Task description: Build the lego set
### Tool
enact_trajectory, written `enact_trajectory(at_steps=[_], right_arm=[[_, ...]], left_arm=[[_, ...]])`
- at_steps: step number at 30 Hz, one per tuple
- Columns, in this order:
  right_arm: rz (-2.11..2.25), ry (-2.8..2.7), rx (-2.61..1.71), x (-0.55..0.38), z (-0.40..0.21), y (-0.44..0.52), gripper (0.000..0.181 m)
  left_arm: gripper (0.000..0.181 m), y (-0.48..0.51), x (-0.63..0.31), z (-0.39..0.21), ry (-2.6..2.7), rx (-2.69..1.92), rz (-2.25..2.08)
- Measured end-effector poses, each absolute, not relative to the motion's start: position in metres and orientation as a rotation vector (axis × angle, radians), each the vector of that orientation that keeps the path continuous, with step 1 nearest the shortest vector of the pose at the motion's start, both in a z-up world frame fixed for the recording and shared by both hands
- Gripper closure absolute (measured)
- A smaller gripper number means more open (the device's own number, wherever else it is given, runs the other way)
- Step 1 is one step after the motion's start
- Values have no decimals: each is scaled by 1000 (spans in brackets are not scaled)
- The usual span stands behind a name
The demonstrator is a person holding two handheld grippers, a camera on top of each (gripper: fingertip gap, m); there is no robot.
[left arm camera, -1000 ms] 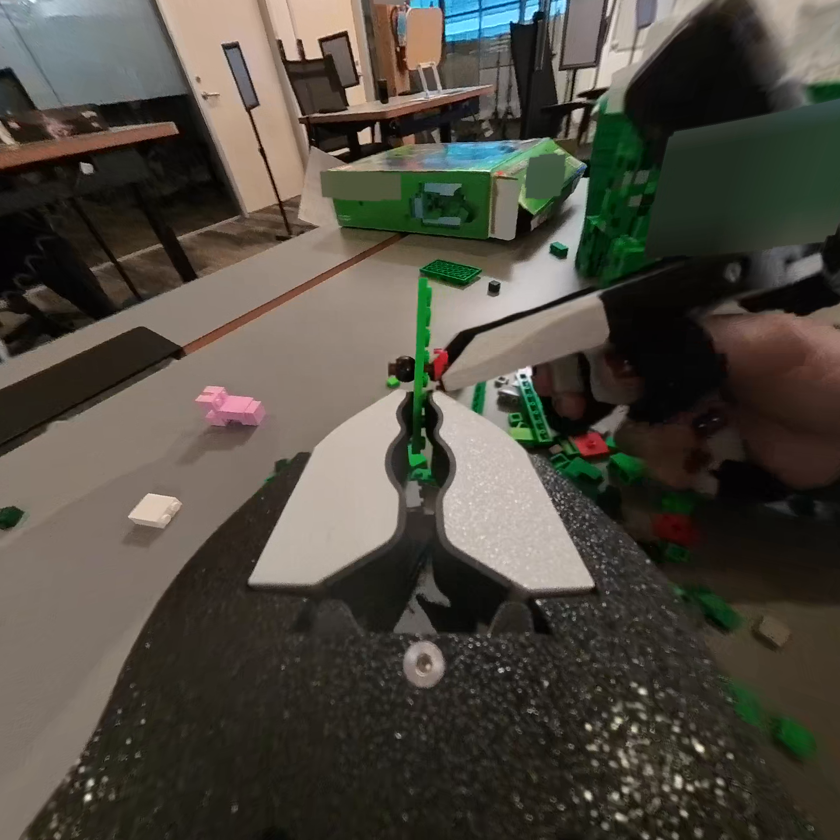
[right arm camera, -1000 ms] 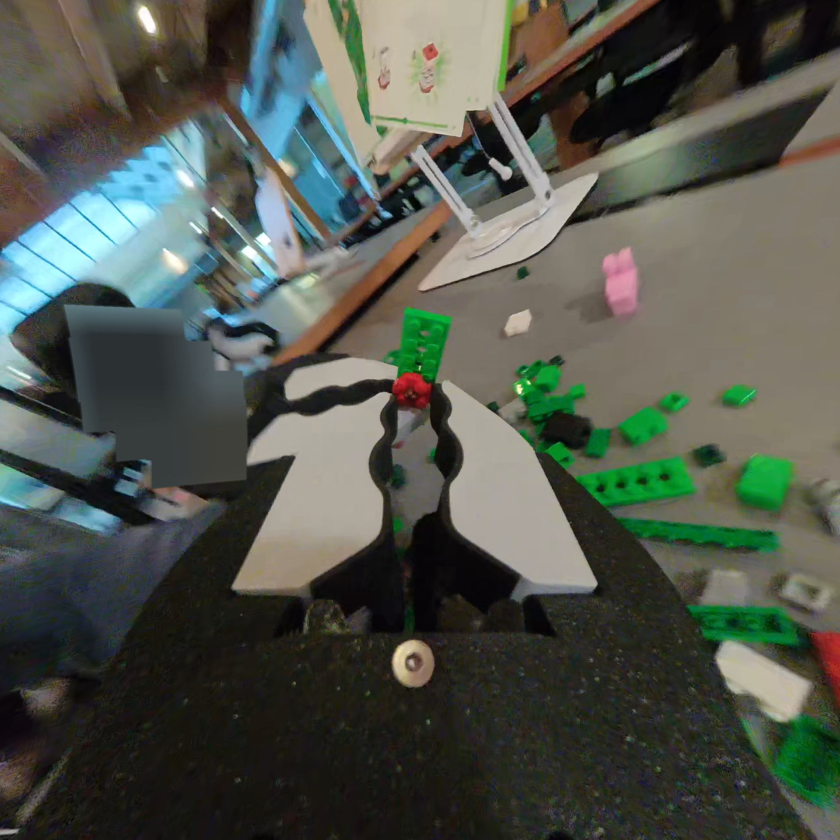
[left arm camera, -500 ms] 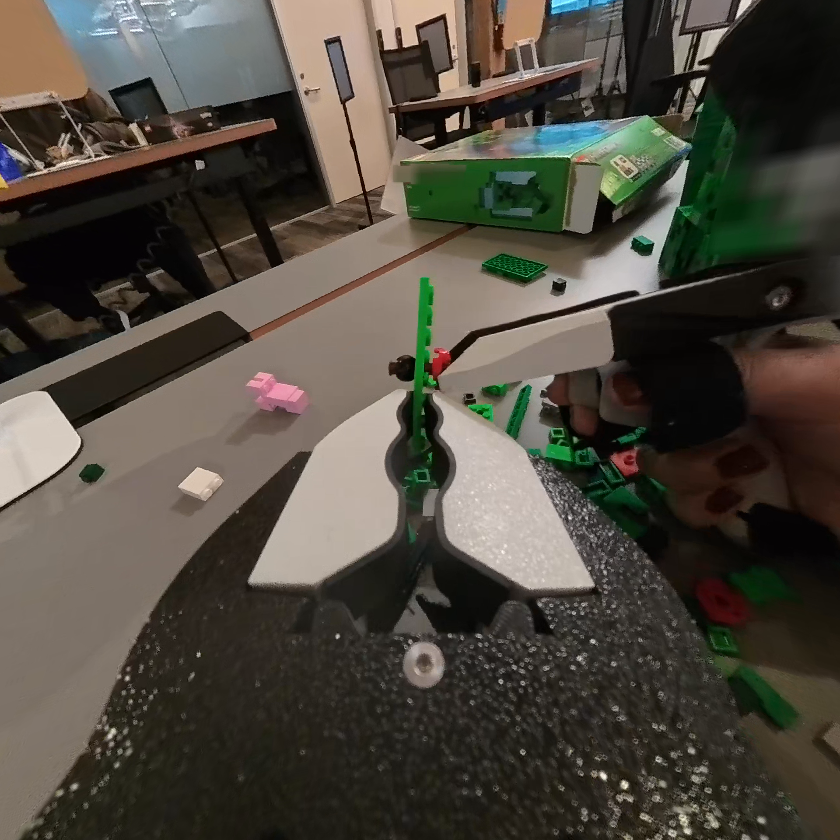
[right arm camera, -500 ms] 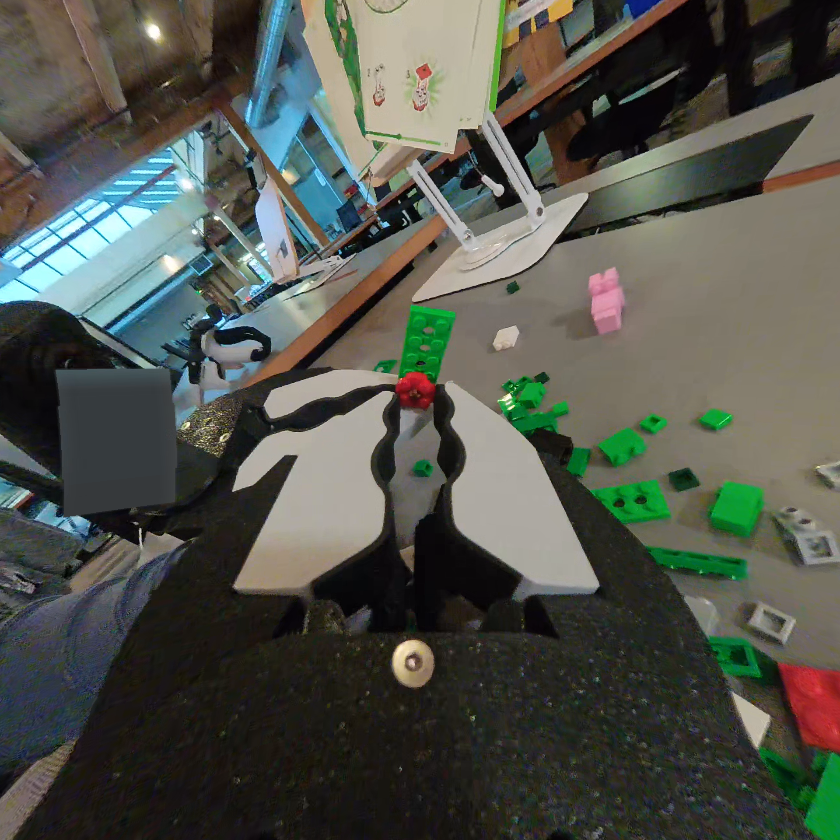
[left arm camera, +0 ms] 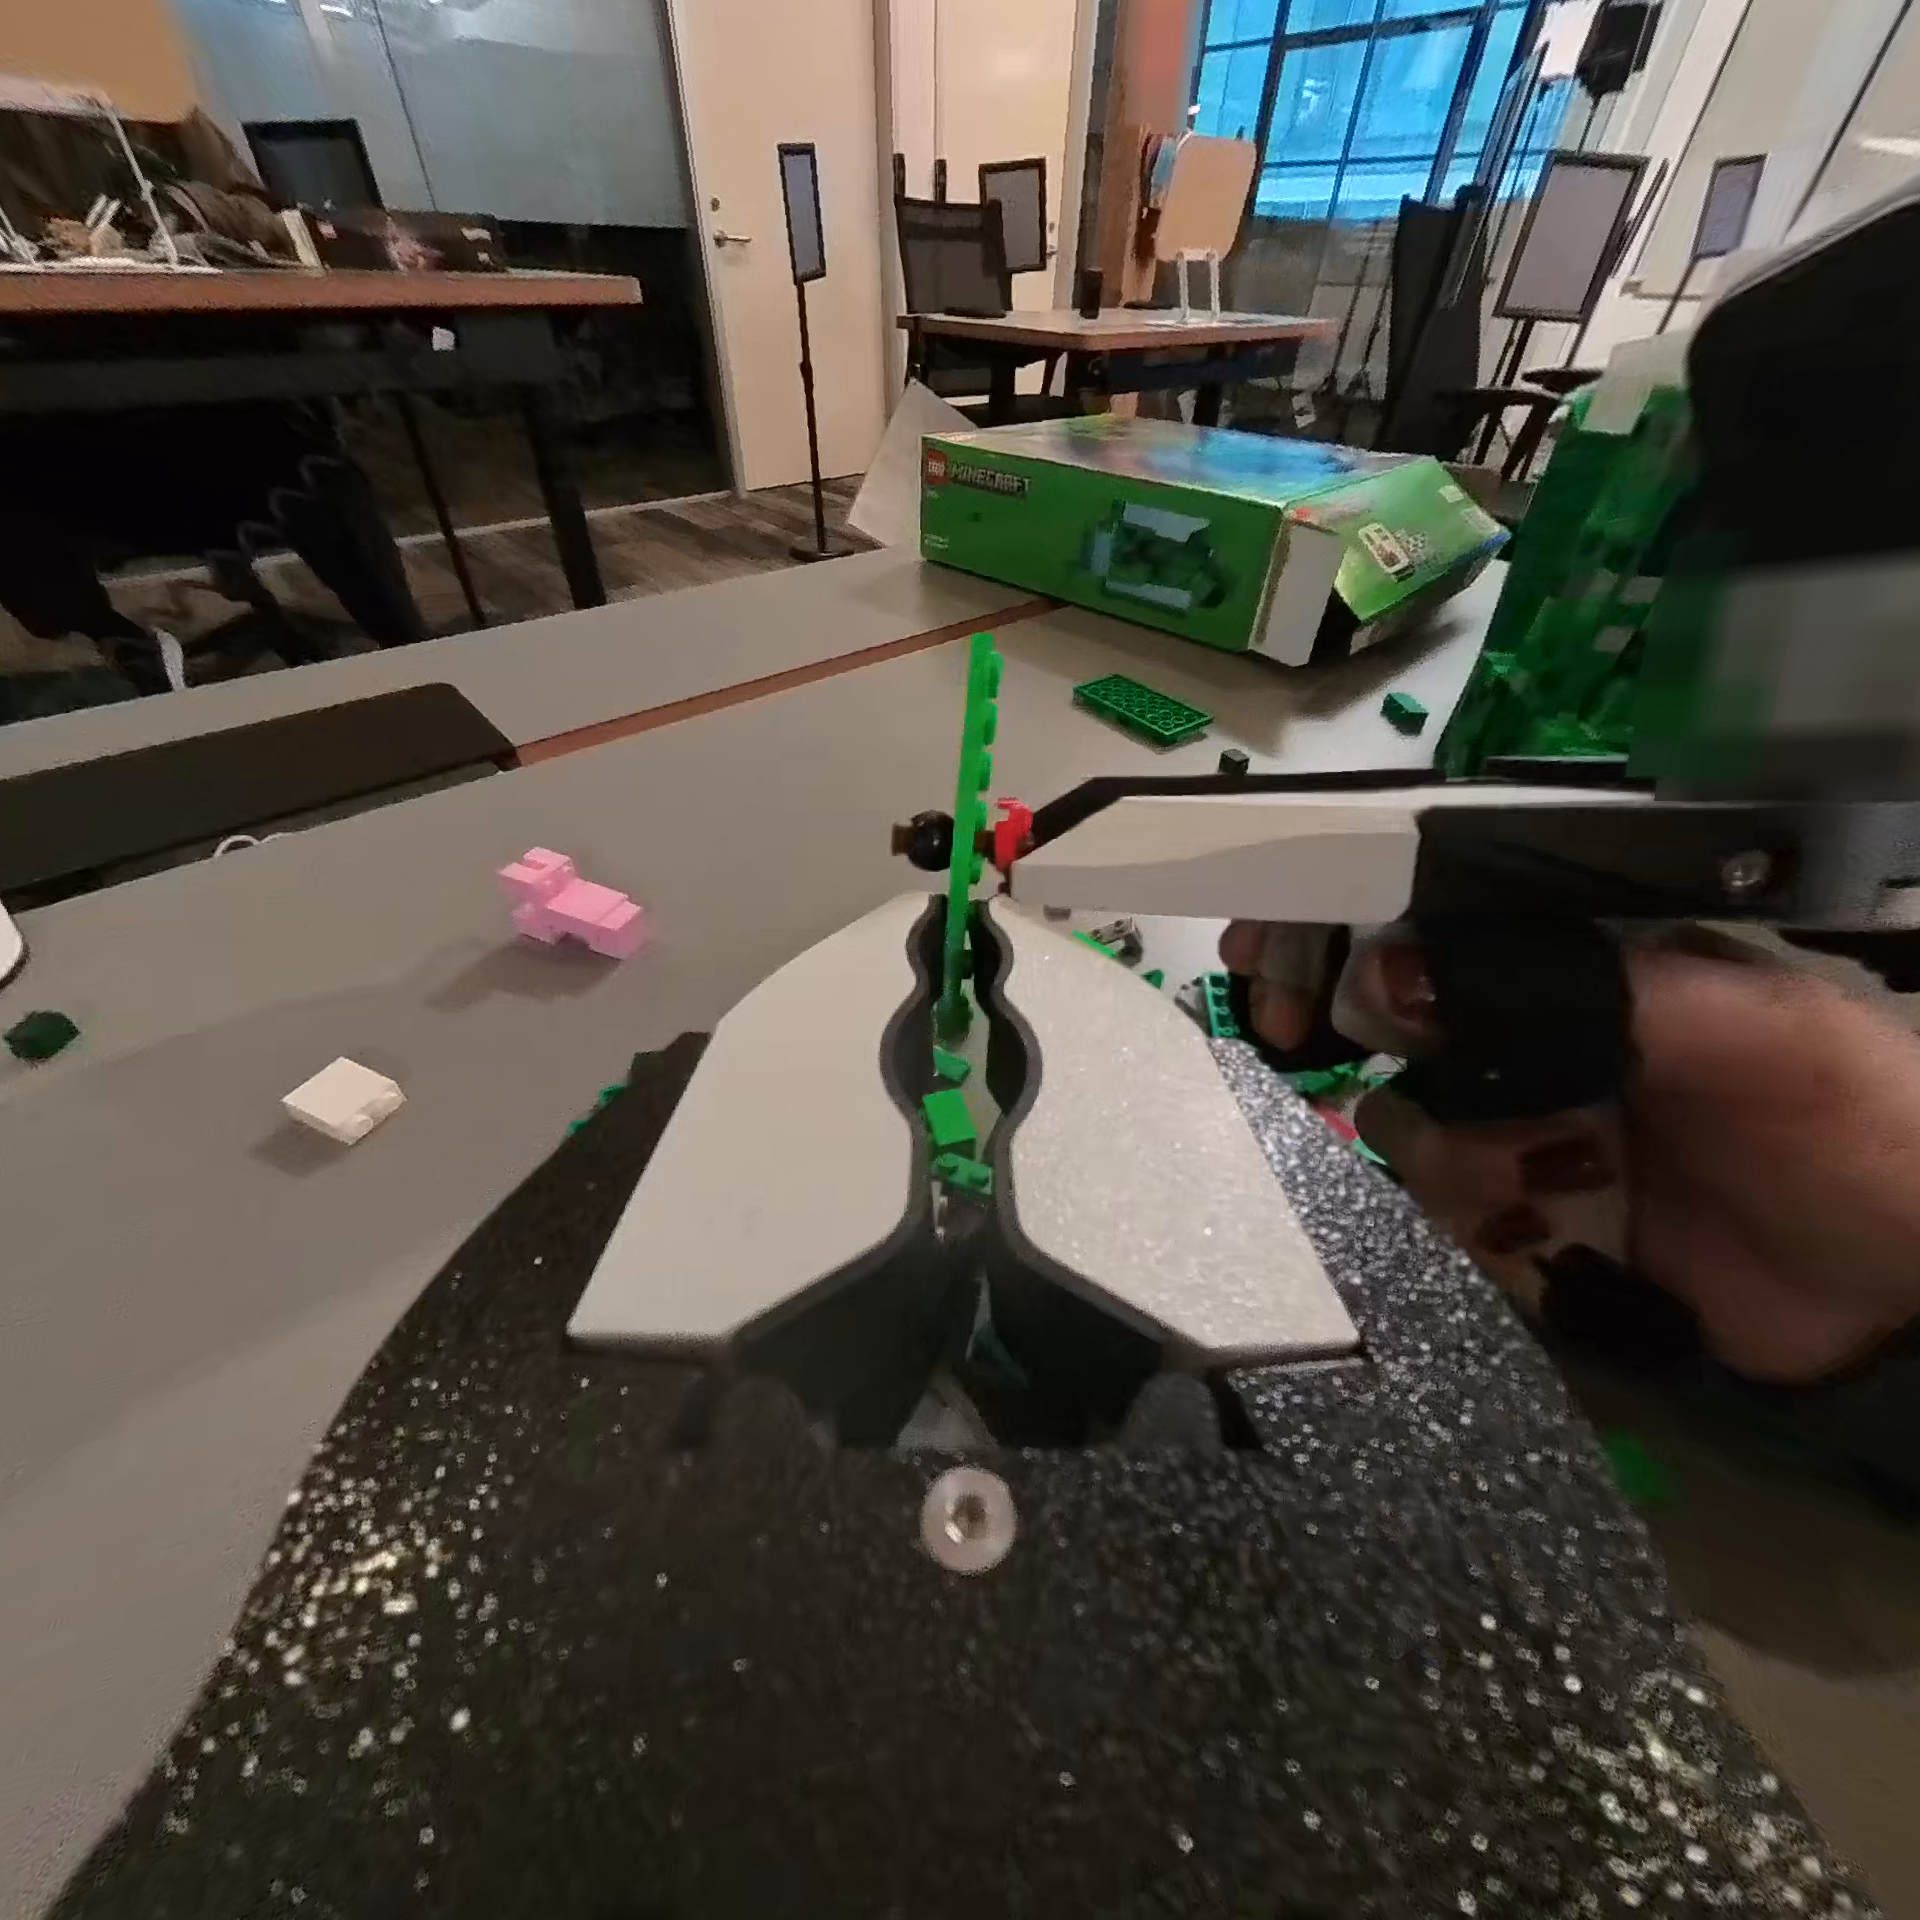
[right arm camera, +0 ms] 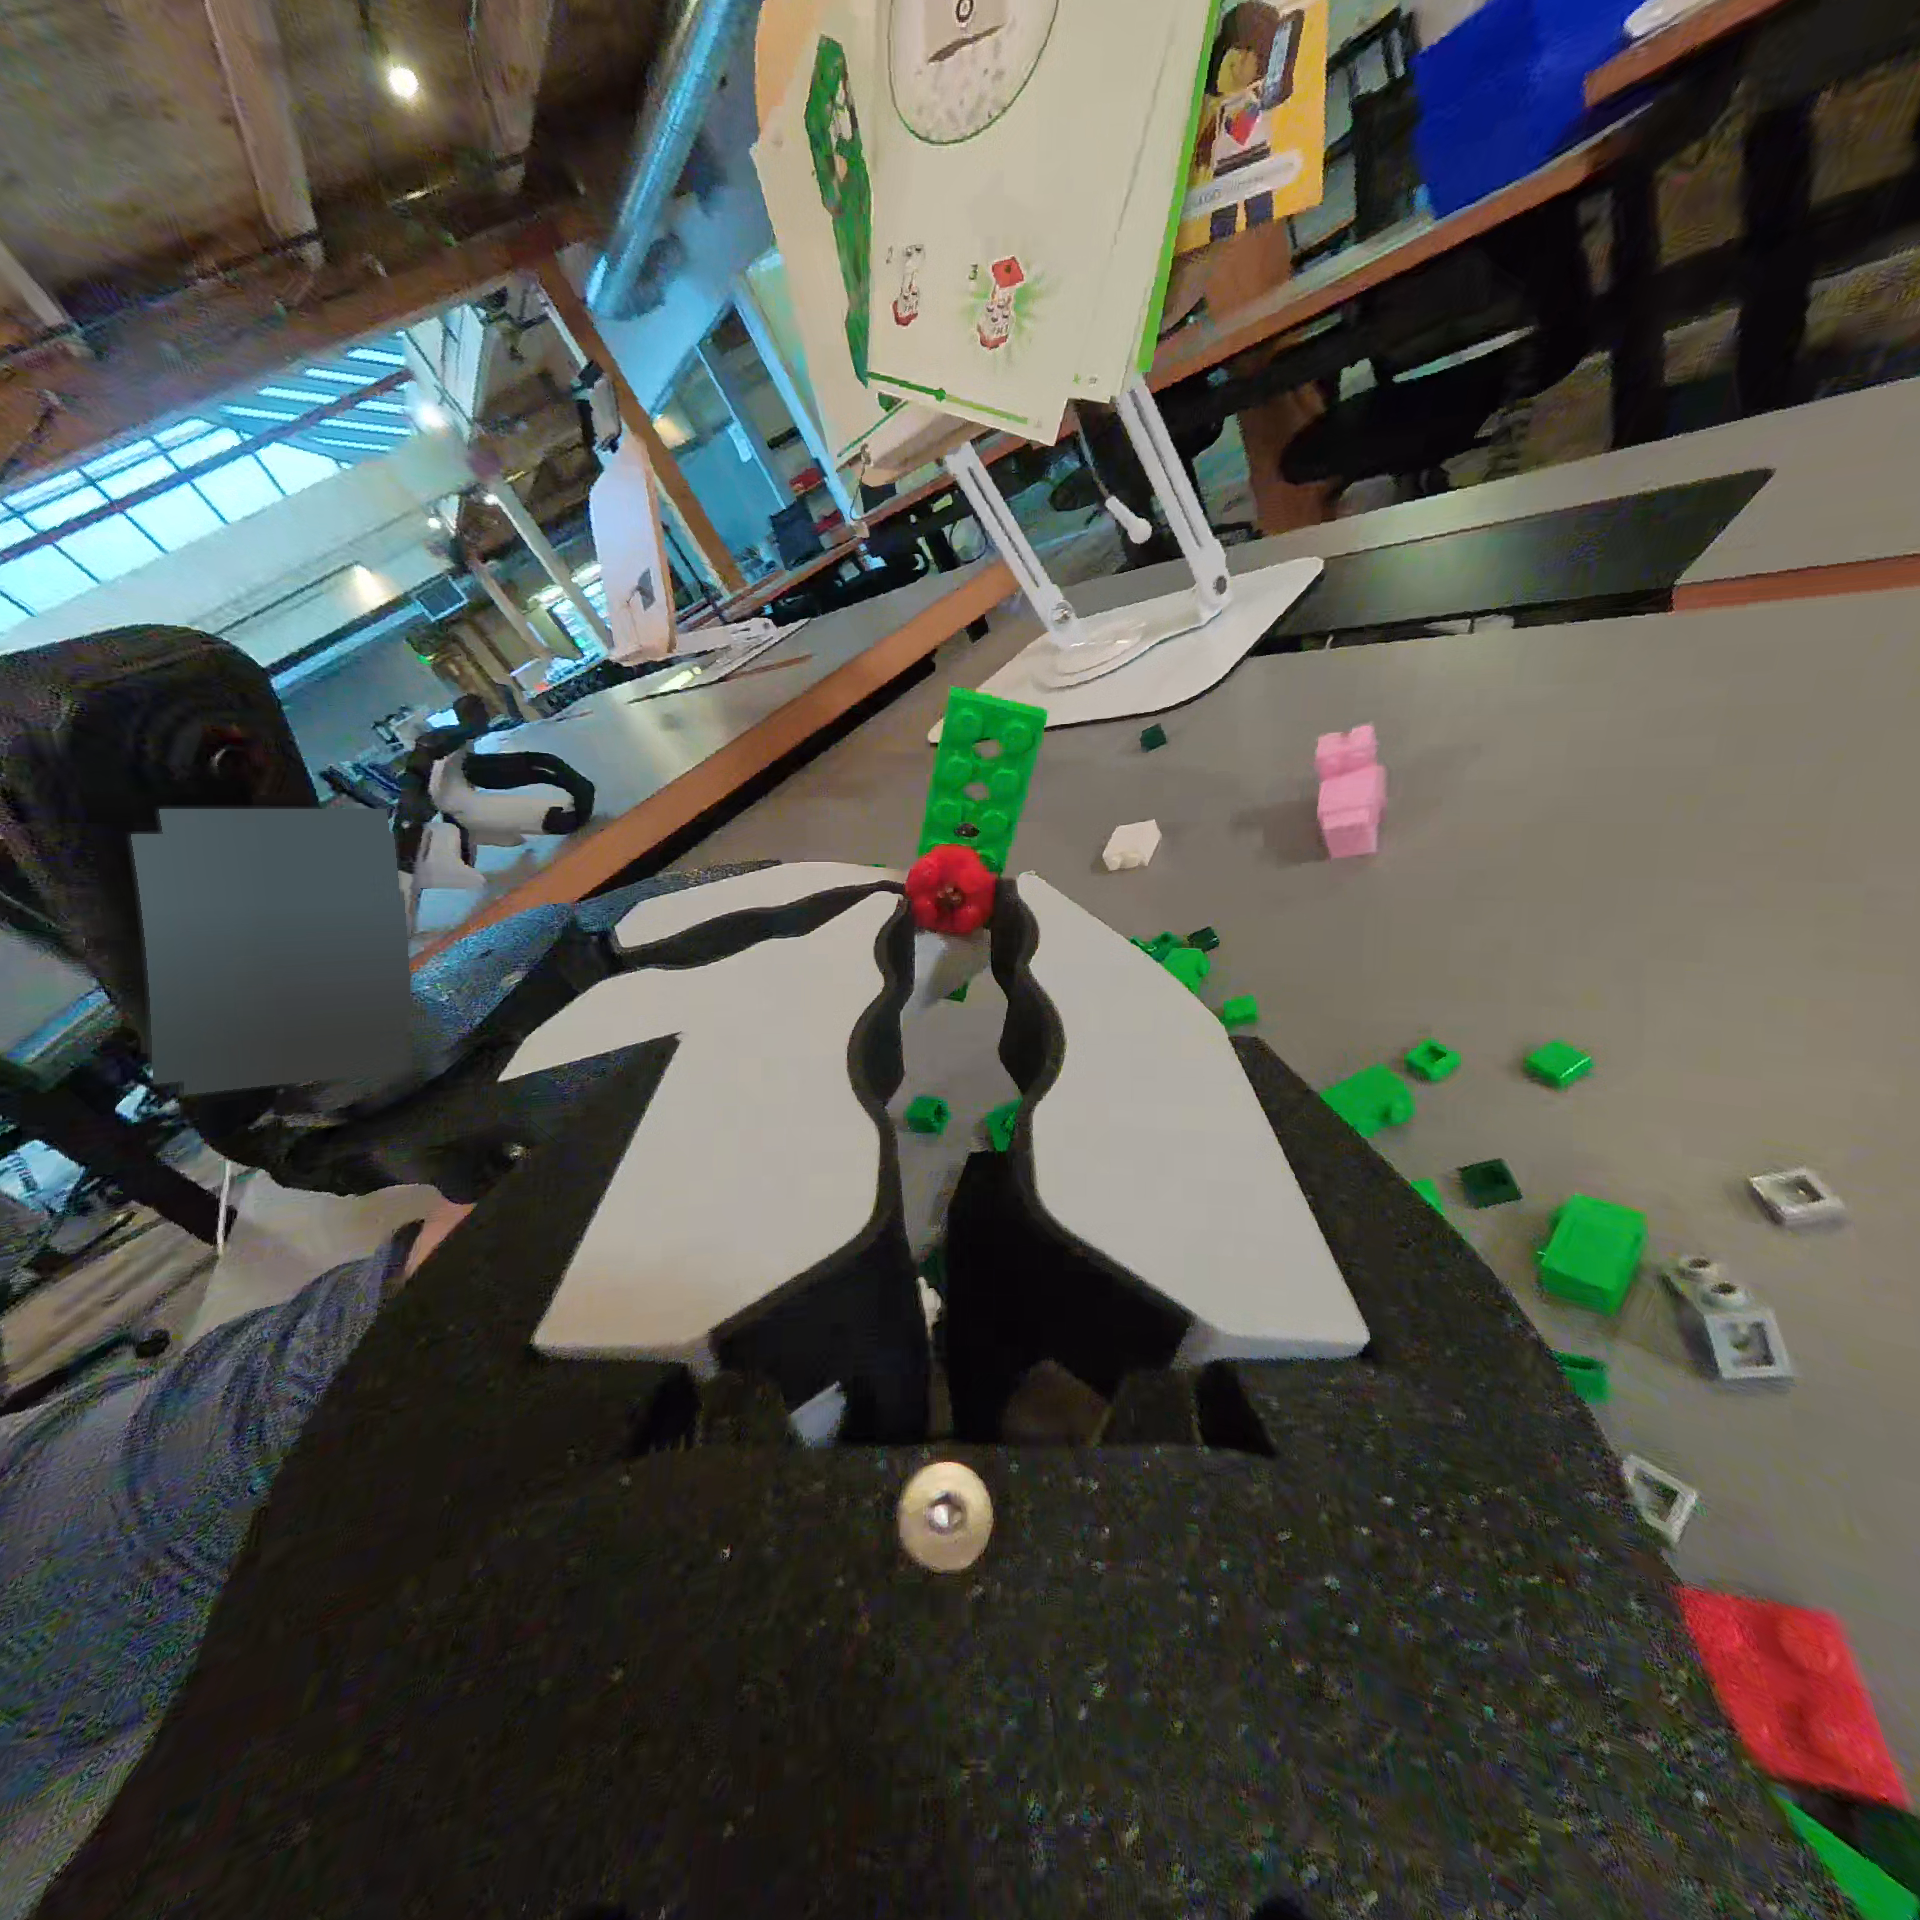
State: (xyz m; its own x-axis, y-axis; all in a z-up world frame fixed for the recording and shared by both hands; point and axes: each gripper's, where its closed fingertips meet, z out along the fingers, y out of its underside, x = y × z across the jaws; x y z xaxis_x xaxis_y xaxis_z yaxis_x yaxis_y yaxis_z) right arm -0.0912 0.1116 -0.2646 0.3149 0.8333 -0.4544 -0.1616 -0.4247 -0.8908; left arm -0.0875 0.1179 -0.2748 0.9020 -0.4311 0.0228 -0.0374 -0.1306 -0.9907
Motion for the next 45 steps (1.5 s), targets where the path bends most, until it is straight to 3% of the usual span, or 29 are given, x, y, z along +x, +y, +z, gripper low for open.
enact_trajectory(at_steps=[11, 22, 36, 41, 45], right_arm=[[1606, -462, -1638, -87, -263, 115, 166], [1627, -457, -1553, -83, -252, 113, 156], [1307, -593, -1526, -86, -254, 113, 164], [1648, -408, -1599, -84, -255, 112, 164], [1573, -458, -1588, -83, -255, 111, 164]], left_arm=[[177, 123, -85, -273, 409, -1642, -237], [177, 120, -82, -264, 488, -1557, -113], [177, 118, -79, -263, 431, -1565, -296], [177, 119, -77, -265, 454, -1567, -246], [177, 118, -76, -265, 440, -1573, -275]])
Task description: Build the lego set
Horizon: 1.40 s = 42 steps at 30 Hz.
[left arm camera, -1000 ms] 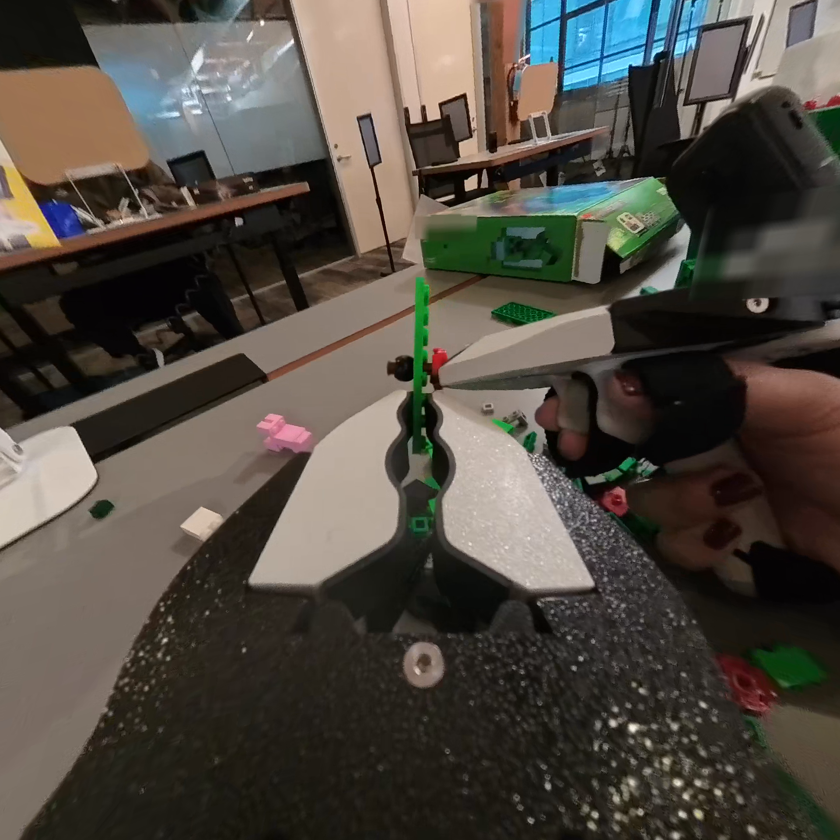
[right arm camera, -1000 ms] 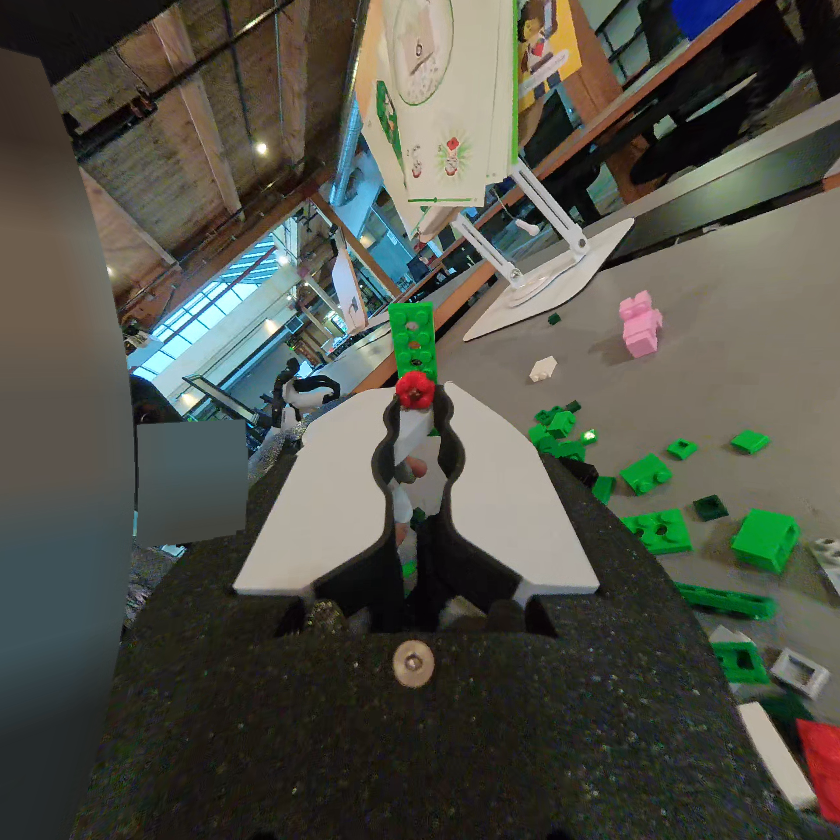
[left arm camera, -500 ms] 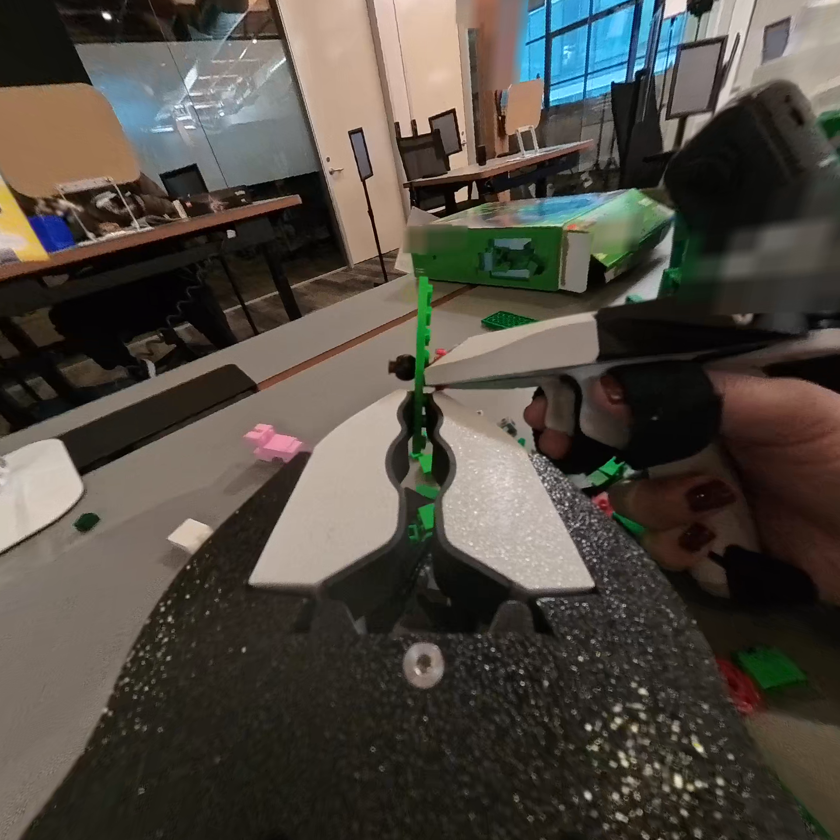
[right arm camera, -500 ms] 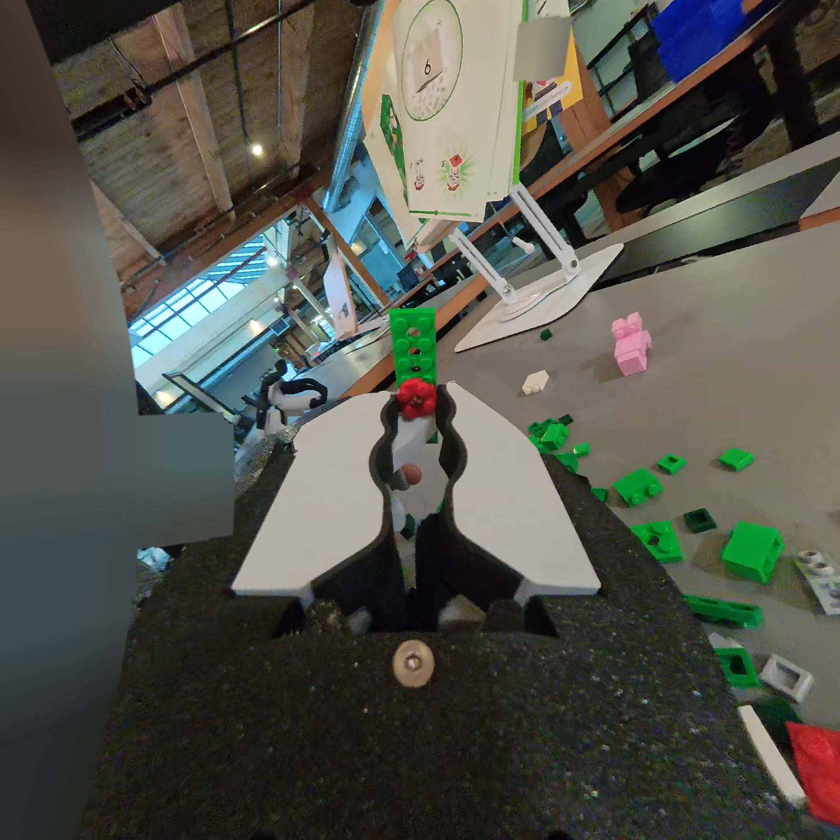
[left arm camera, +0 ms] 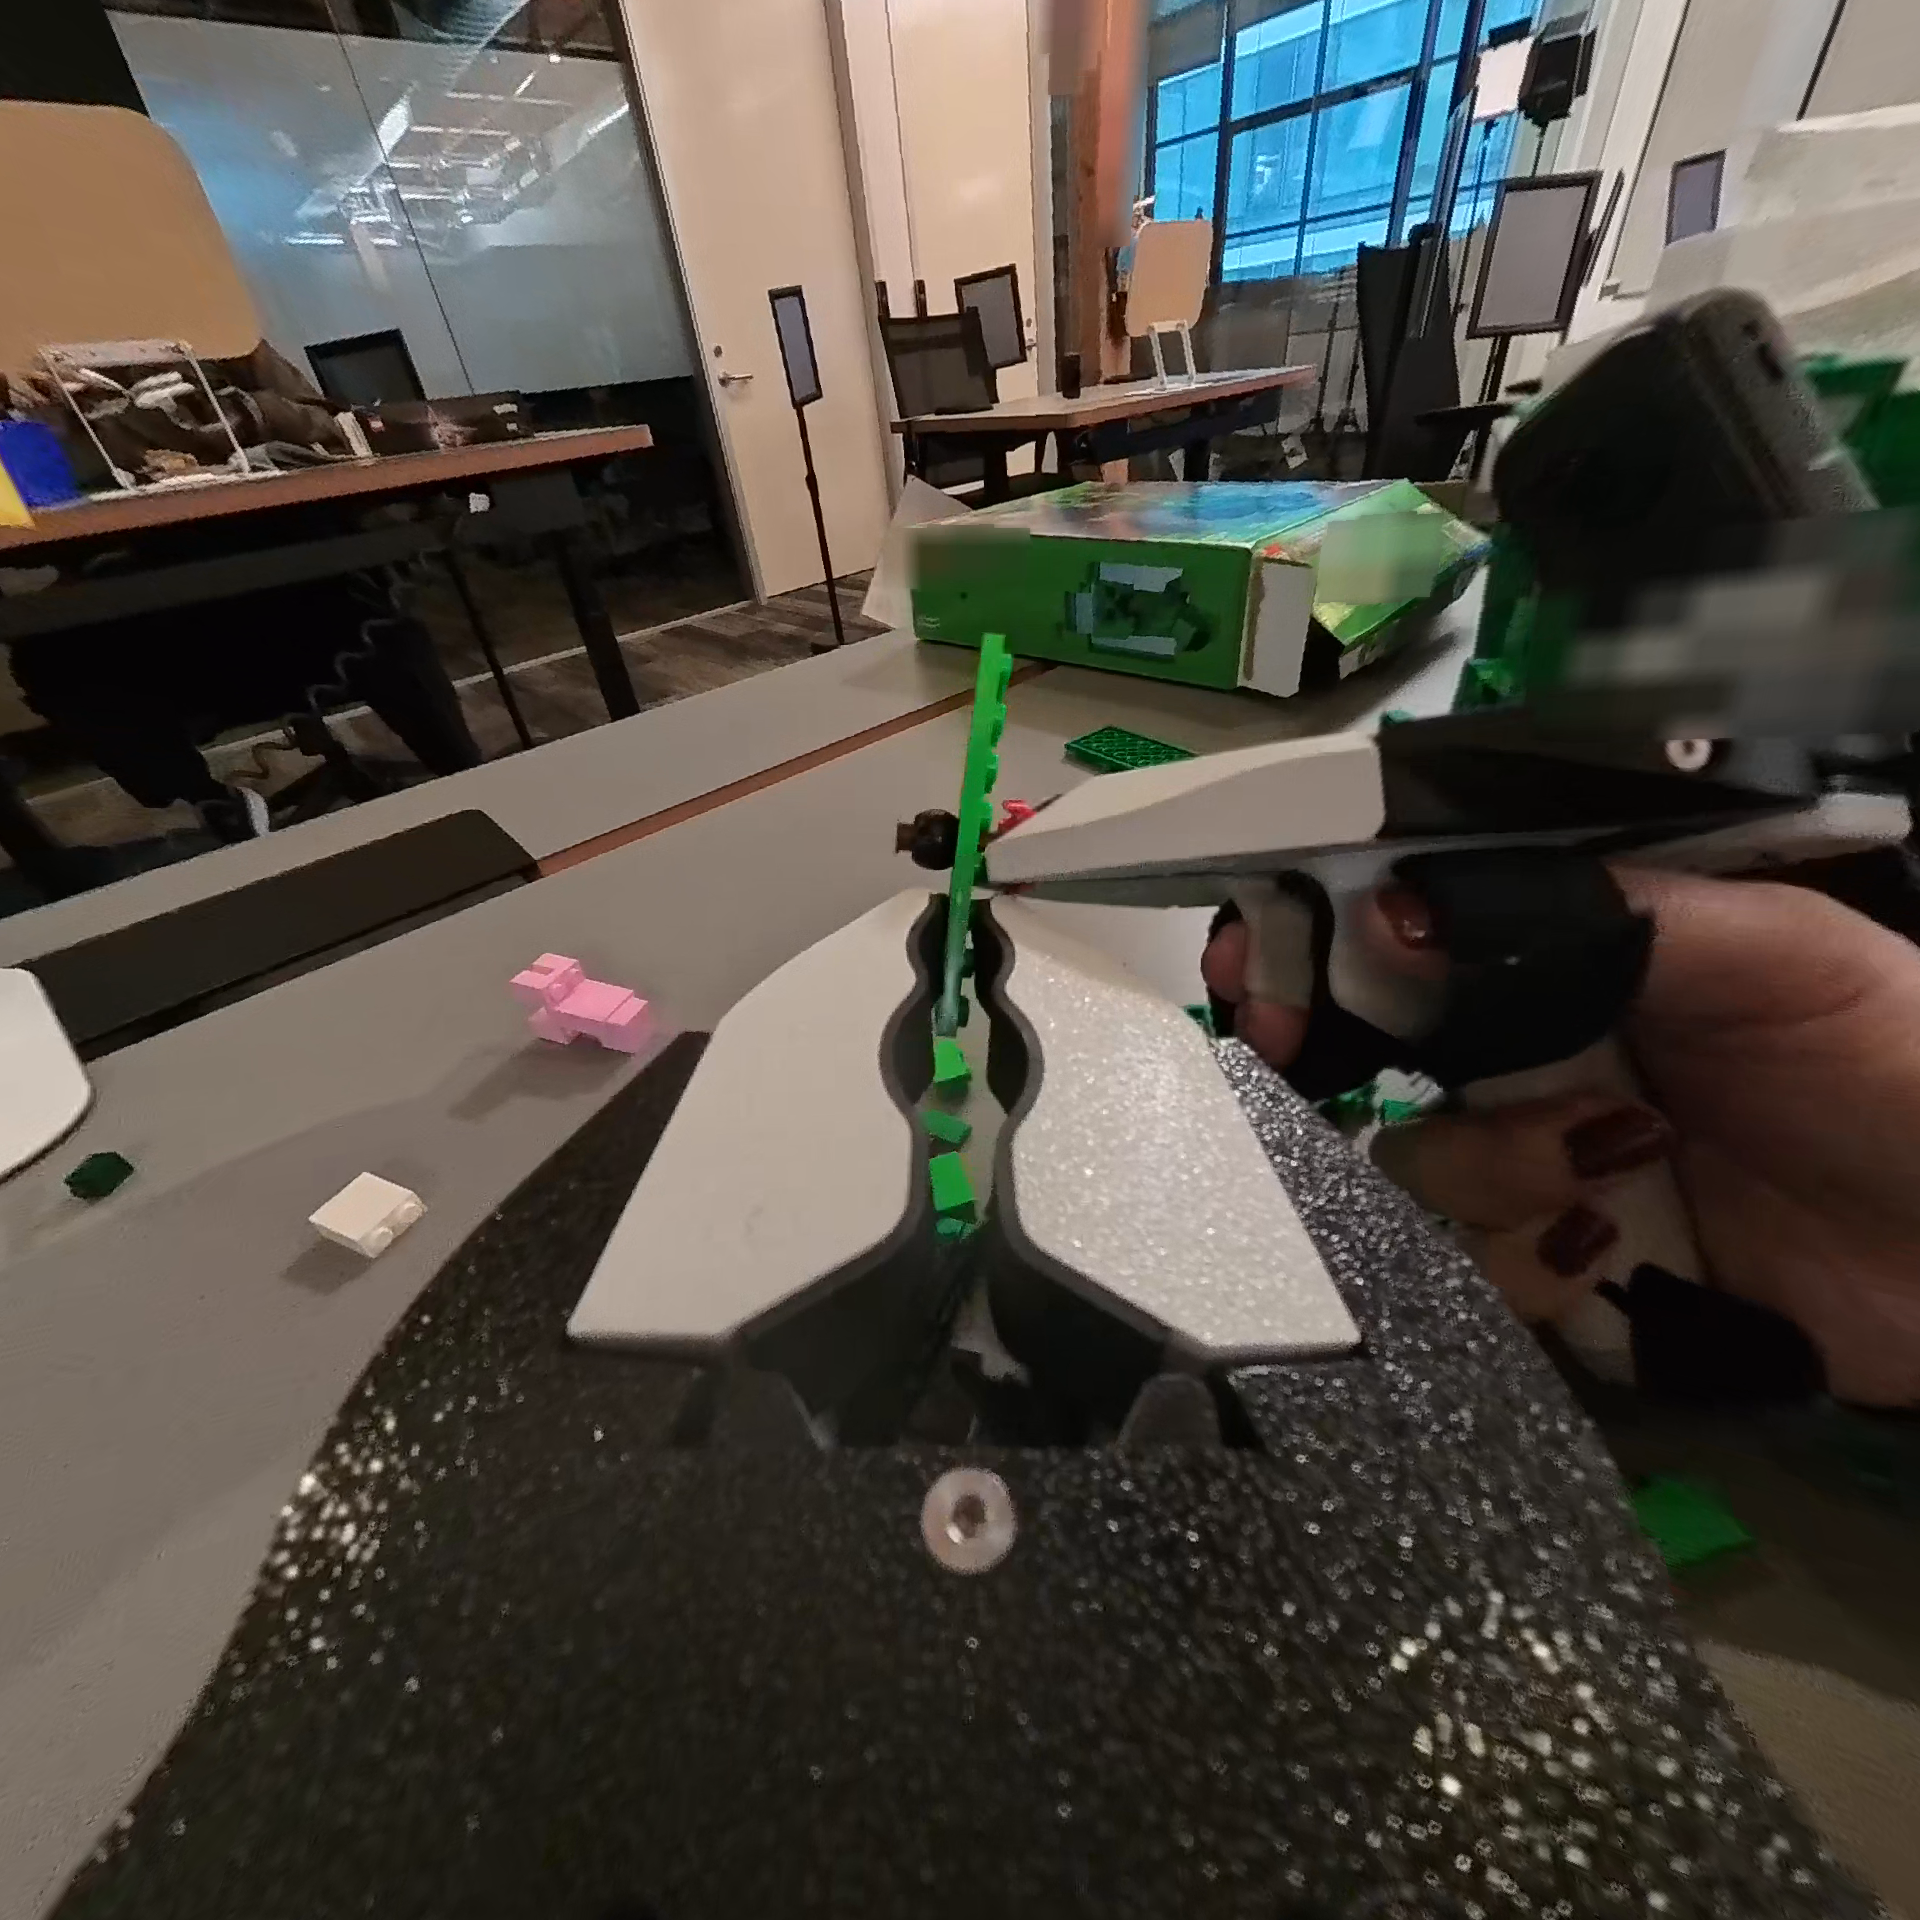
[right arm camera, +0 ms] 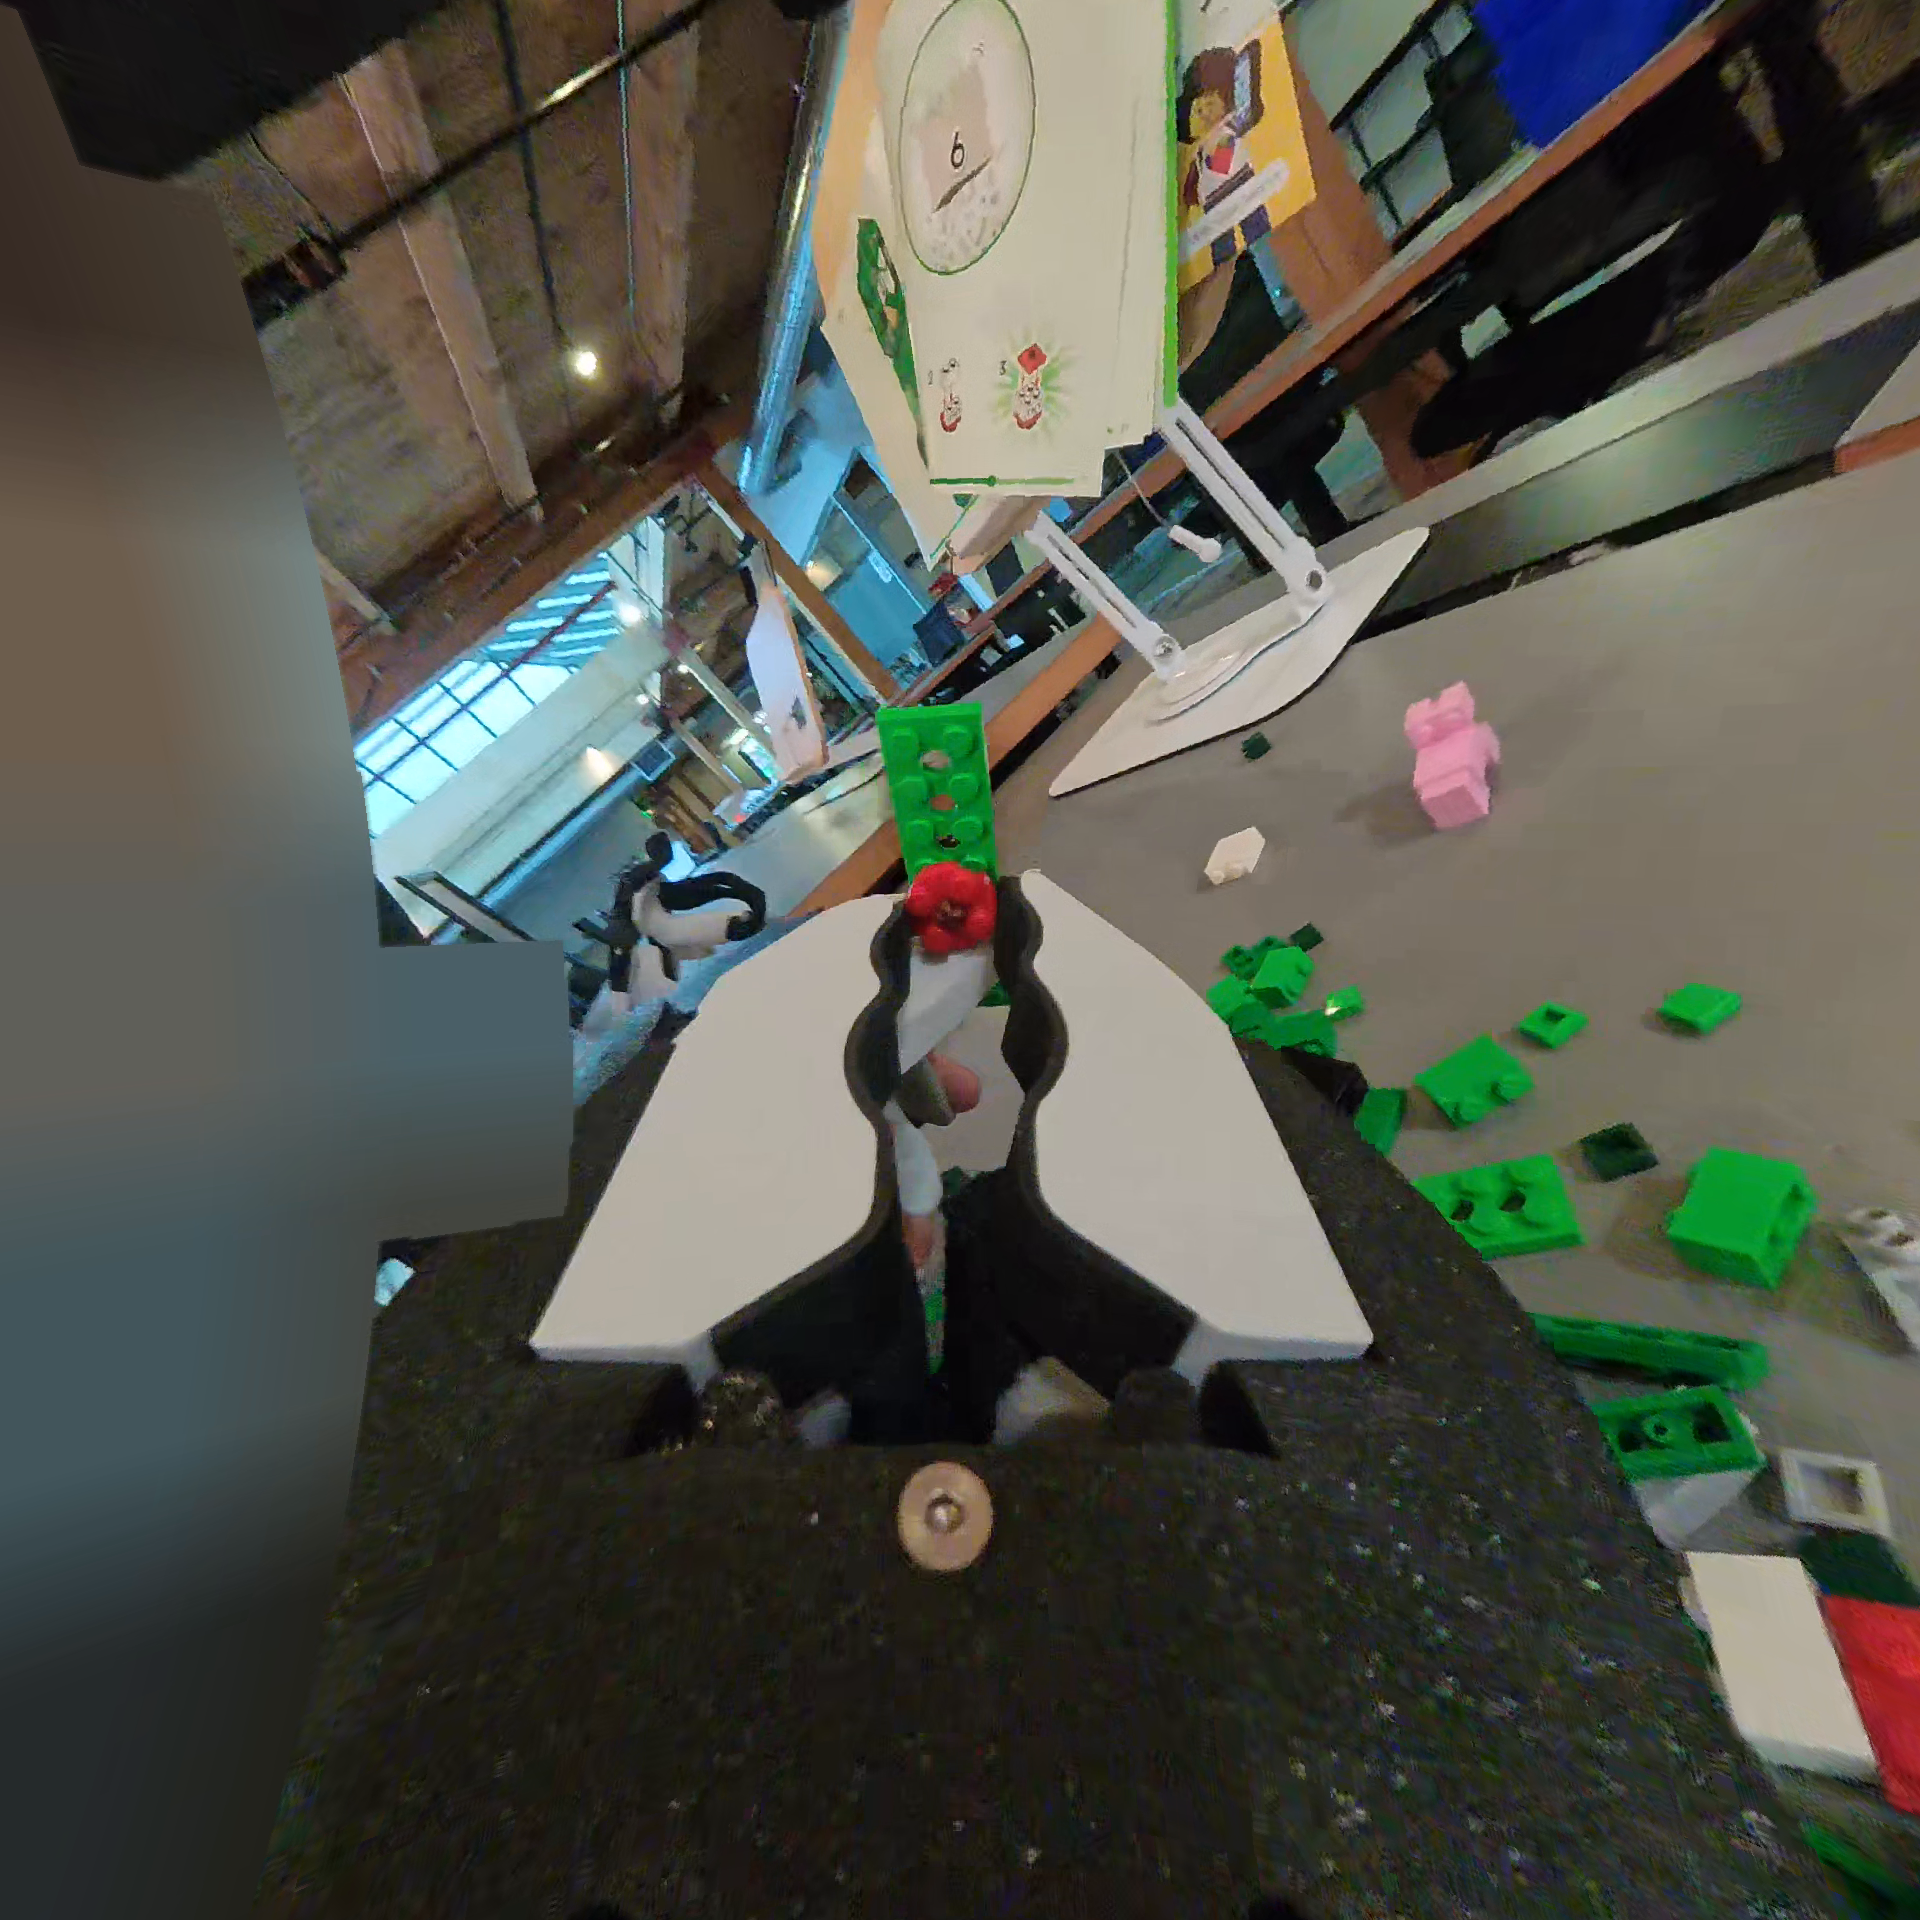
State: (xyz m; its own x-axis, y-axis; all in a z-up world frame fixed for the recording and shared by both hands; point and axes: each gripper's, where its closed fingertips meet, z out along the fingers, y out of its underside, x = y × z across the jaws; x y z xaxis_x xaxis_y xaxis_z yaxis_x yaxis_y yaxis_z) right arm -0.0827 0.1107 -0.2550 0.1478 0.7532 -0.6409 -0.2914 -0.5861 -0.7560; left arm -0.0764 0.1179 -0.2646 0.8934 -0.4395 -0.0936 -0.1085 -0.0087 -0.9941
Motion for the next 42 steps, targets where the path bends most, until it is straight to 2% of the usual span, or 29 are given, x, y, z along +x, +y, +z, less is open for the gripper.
enact_trajectory(at_steps=[9, 16, 31, 37, 42], right_arm=[[1367, -545, -1521, -81, -253, 110, 165], [1641, -510, -1512, -81, -249, 107, 165], [1339, -578, -1472, -82, -249, 107, 165], [1346, -600, -1495, -82, -247, 109, 164], [1236, -687, -1467, -73, -238, 108, 147]], left_arm=[[177, 116, -74, -263, 398, -1577, -393], [177, 115, -78, -258, 555, -1553, -102], [176, 115, -75, -261, 360, -1600, -466], [177, 115, -75, -258, 478, -1593, -331], [178, 115, -81, -270, 410, -1693, -531]])
